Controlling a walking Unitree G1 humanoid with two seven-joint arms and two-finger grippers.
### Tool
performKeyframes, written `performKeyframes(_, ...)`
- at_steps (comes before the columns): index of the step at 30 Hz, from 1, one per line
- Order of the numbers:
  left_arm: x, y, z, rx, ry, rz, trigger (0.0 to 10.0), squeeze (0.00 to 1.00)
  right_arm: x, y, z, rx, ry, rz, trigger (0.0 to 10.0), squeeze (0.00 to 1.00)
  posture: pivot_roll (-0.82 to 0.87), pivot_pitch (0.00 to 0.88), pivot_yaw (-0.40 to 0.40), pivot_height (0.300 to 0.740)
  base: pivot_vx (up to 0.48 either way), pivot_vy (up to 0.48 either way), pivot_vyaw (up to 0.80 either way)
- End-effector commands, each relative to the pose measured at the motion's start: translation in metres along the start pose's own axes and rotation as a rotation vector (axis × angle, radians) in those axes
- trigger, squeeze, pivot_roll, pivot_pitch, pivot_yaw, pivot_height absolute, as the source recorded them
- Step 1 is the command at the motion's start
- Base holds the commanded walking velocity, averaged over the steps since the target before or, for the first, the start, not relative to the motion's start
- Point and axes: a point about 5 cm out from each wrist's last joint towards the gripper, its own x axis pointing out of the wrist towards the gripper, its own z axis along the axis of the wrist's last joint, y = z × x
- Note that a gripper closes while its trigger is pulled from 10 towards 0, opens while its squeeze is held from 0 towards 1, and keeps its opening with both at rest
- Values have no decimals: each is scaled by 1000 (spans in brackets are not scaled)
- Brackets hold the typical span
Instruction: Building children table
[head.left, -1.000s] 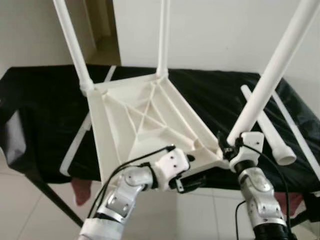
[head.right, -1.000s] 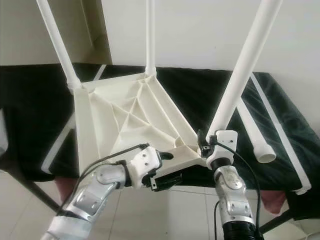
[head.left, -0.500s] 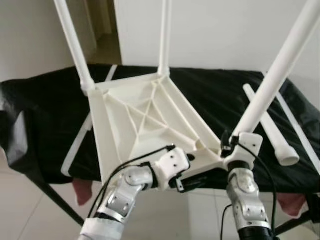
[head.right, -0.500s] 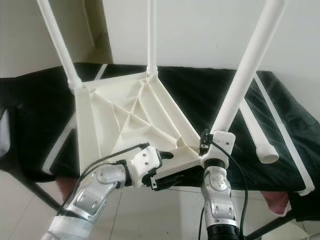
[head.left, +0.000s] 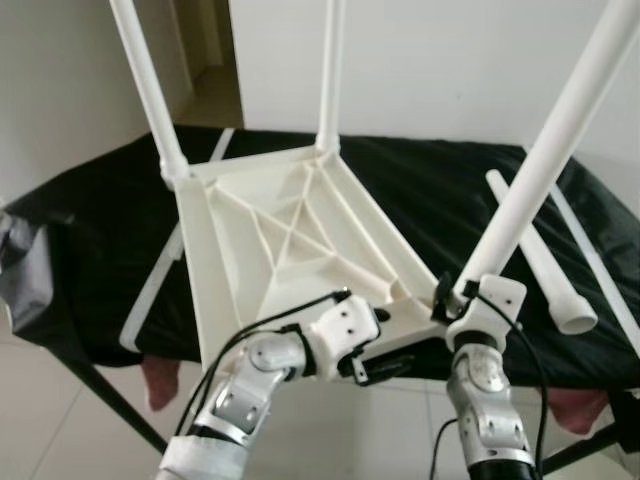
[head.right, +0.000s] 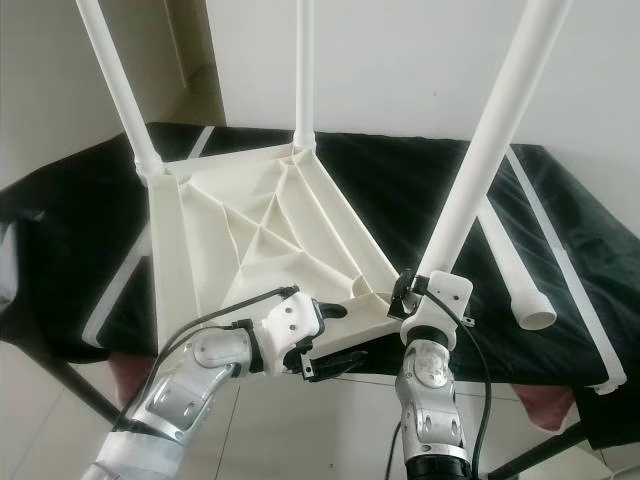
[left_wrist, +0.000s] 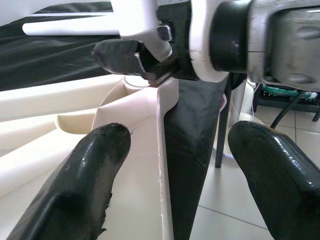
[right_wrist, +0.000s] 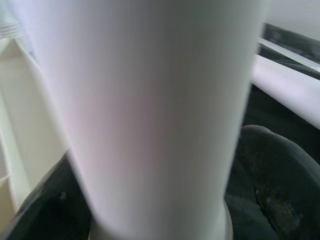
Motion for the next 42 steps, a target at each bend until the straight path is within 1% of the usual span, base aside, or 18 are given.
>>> performKeyframes(1,0,4,2,18,7,94,10000,0,-4,-4,0,-12,0,8,10000,1000,-5,0,-28,740,0,0,0)
performKeyframes(3,0,4,2,20,8,94,10000,0,-5,-5,1,-15,-5,13,10000,1000,-5,0,-28,740,0,0,0)
performKeyframes(4,-2,5,1,43,22,94,10000,0,-13,-11,6,-38,-46,49,10000,102,-7,0,-29,740,0,0,0)
performKeyframes(6,-3,6,1,57,30,93,10000,0,-17,-14,8,-52,-65,65,10000,102,-7,0,-29,740,0,0,0)
performKeyframes(7,-6,10,1,60,34,102,10000,0,-22,-16,8,-62,-70,98,10000,0,-10,0,-28,740,0,0,0)
performKeyframes(11,-9,16,3,44,26,120,10000,0,-30,-17,6,-57,-71,151,10000,0,-14,0,-23,740,0,0,0)
performKeyframes(15,-16,25,6,61,30,140,10000,0,-41,-17,4,-84,-82,223,10000,0,-15,0,-20,740,0,0,0)
performKeyframes(20,-19,30,7,69,33,154,10000,0,-46,-16,3,-86,-79,252,10000,0,-16,0,-18,740,0,0,0)
performKeyframes(23,-25,37,9,72,34,178,10000,0,-54,-17,1,-93,-67,288,10000,0,-16,0,-17,740,0,0,0)
performKeyframes(24,-28,40,9,77,39,191,10000,0,-58,-16,-1,-93,-60,309,6431,0,-15,0,-18,740,0,0,0)
performKeyframes(25,-31,44,9,78,41,202,10000,0,-61,-15,-2,-94,-55,332,3804,0,-16,0,-15,740,0,0,0)
performKeyframes(26,-31,44,9,78,41,202,10000,0,-61,-15,-2,-94,-55,332,3804,0,-16,0,-15,740,0,0,0)
performKeyframes(27,-32,46,9,78,43,209,10000,0,-63,-14,-3,-94,-52,345,0,0,-16,0,-15,740,0,0,0)
performKeyframes(30,-36,50,10,83,47,223,10000,0,-69,-12,-7,-97,-40,383,0,0,-12,7,-17,740,0,0,0)
performKeyframes(31,-36,49,10,83,47,222,10000,0,-70,-11,-7,-95,-38,394,5922,0,-14,10,-14,740,0,0,0)
performKeyframes(32,-36,49,9,82,48,221,10000,0,-71,-10,-7,-93,-37,401,10000,0,-13,13,-13,740,0,0,0)
performKeyframes(36,-37,46,7,75,52,215,10000,0,-71,-9,-7,-85,-36,408,10000,0,-13,17,-10,740,0,0,0)
performKeyframes(42,-37,47,7,69,52,214,10000,0,-68,-1,-5,-58,-18,486,10000,0,-14,22,-6,740,0,0,0)
